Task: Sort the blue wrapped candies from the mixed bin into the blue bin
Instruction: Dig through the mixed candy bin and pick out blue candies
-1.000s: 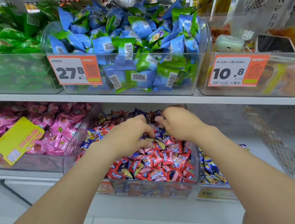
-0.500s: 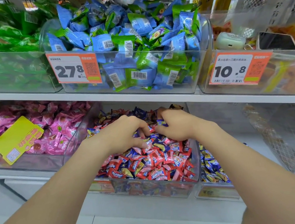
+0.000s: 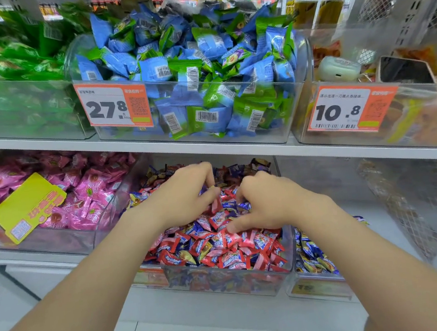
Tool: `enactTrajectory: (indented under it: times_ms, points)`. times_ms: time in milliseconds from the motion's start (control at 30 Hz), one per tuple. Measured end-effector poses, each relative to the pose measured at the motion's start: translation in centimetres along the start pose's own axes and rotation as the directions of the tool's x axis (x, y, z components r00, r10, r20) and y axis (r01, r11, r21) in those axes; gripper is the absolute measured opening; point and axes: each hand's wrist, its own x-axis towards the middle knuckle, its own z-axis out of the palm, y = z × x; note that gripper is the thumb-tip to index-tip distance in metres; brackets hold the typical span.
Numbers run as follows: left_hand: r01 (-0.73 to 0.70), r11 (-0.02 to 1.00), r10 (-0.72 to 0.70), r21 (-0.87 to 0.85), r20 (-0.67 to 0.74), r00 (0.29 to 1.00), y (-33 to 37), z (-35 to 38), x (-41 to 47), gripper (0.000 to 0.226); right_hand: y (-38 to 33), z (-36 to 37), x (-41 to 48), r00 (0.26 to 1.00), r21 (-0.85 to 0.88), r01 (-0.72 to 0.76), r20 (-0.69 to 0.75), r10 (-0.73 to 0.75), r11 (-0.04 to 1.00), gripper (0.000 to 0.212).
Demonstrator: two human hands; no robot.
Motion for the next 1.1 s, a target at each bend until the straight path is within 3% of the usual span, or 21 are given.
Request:
enactTrajectory:
  times_ms: [33, 100, 233, 333, 467, 567, 633, 800, 1000, 1100]
  points:
    - [0.021, 1.0, -0.021, -0.008, -0.008, 1.0, -0.1, 0.0, -0.1, 0.018, -0.1, 0.1, 0.0, 1.0, 0.003, -0.001, 0.019, 0.001, 1.0, 0.064]
    - [0.065, 0.998, -0.065, -0.004, 0.013, 0.998, 0.0, 0.0, -0.2, 0.015, 0.2, -0.2, -0.1, 1.0, 0.107, 0.014, -0.004, -0.014, 0.994, 0.044]
    - [0.035, 0.994, -0.038, 0.108, 0.025, 0.999, 0.8, 0.2, -0.1, 0.006, 0.1, -1.4, -1.0, 0.998, 0.196, 0.048, -0.057, -0.038, 0.979, 0.047]
    - [0.026, 0.98, -0.033, 0.199, 0.029, 0.999, 1.5, 0.5, 0.4, 0.027, 0.0, -1.5, -1.6, 0.996, 0.261, -0.004, -0.083, 0.026, 0.965, 0.036]
    - [0.006, 0.961, -0.021, 0.276, 0.05, 0.999, 1.9, 1.0, 1.2, 0.02, 0.2, -1.7, -2.4, 0.994, 0.291, -0.017, -0.096, 0.046, 0.957, 0.029]
    - [-0.013, 0.937, -0.044, 0.35, 0.153, 0.987, 2.6, 1.5, 1.5, 0.031, 0.6, -2.0, -3.3, 0.99, 0.394, -0.022, -0.118, 0.075, 0.919, 0.005]
    - [-0.005, 0.923, -0.063, 0.384, 0.164, 0.984, 3.0, 2.0, 1.8, 0.033, 0.8, -2.4, -3.6, 0.982, 0.471, -0.032, -0.15, 0.116, 0.882, 0.016]
    - [0.021, 0.917, -0.052, 0.398, 0.067, 0.996, 3.6, 2.6, 2.2, 0.024, 1.1, -2.6, -4.5, 0.969, 0.649, -0.107, -0.103, 0.226, 0.754, 0.019]
    - [0.091, 0.948, -0.059, 0.304, -0.112, 0.992, 4.5, 2.2, 0.9, 0.027, 2.5, -3.6, -6.9, 0.979, 0.913, -0.197, 0.16, 0.129, 0.359, 0.016]
    - [0.098, 0.975, -0.064, 0.197, -0.172, 0.983, 4.9, 1.6, 0.4, 0.024, 4.5, -2.9, -7.5, 0.954, 0.895, -0.28, 0.217, 0.209, 0.348, 0.018]
